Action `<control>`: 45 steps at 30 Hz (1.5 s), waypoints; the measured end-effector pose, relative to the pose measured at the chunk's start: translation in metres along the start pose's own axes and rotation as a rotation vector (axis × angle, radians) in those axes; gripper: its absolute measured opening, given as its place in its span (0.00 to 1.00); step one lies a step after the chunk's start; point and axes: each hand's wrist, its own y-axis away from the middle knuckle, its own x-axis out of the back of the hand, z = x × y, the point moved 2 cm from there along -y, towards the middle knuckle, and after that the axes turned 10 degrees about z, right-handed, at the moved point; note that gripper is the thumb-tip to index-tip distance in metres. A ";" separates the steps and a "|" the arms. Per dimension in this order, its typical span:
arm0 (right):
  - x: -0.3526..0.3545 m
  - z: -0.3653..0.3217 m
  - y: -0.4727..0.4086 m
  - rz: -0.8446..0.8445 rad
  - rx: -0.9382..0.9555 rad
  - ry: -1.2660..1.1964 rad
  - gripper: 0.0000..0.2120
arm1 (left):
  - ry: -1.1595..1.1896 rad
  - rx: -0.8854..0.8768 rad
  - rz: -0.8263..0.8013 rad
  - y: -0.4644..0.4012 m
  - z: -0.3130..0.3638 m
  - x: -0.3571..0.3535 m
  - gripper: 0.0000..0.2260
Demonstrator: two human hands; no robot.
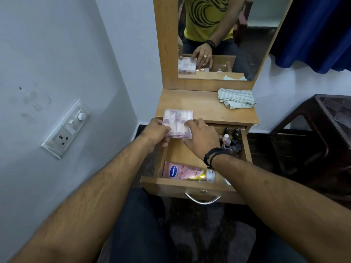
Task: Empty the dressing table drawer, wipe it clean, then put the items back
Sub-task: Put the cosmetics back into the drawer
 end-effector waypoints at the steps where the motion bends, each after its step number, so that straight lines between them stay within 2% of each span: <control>1: 0.003 0.001 0.009 0.025 0.029 0.024 0.24 | 0.027 0.022 -0.035 0.009 -0.002 0.001 0.07; 4: 0.012 0.003 0.030 0.089 0.150 0.123 0.21 | 0.058 0.079 -0.141 0.024 -0.007 0.000 0.02; 8: 0.010 0.002 0.045 -0.032 0.249 0.192 0.18 | -0.066 0.078 -0.214 0.023 -0.020 -0.008 0.09; 11: -0.003 0.001 0.046 -0.164 0.222 0.187 0.18 | -0.213 0.037 -0.219 0.016 -0.030 -0.015 0.14; 15: -0.018 0.004 0.038 -0.265 0.139 0.180 0.19 | -0.469 -0.104 -0.255 0.011 -0.030 -0.022 0.17; 18: -0.024 0.005 0.033 -0.320 0.105 0.197 0.21 | -0.601 -0.175 -0.265 0.008 -0.026 -0.027 0.15; 22: -0.031 0.003 0.027 -0.398 0.103 0.221 0.32 | -0.923 -0.348 -0.142 0.003 -0.022 -0.042 0.08; 26: -0.041 0.004 0.021 -0.492 0.024 0.180 0.47 | -1.210 -0.430 -0.088 0.005 -0.029 -0.057 0.17; 29: -0.050 0.007 0.018 -0.548 -0.014 0.144 0.52 | -1.287 -0.434 -0.055 0.004 -0.034 -0.062 0.18; 33: -0.056 0.011 0.017 -0.537 -0.058 0.092 0.45 | -1.304 -0.452 -0.021 0.002 -0.037 -0.065 0.19; 36: -0.060 0.009 0.017 -0.507 -0.037 0.107 0.33 | -1.331 -0.445 -0.023 0.002 -0.038 -0.067 0.18; 38: -0.060 0.007 0.016 -0.487 -0.009 0.131 0.29 | -1.345 -0.446 -0.008 -0.001 -0.036 -0.067 0.17; 45: -0.063 0.015 0.019 -0.483 -0.001 0.129 0.35 | -1.415 -0.485 -0.005 -0.008 -0.040 -0.078 0.17</control>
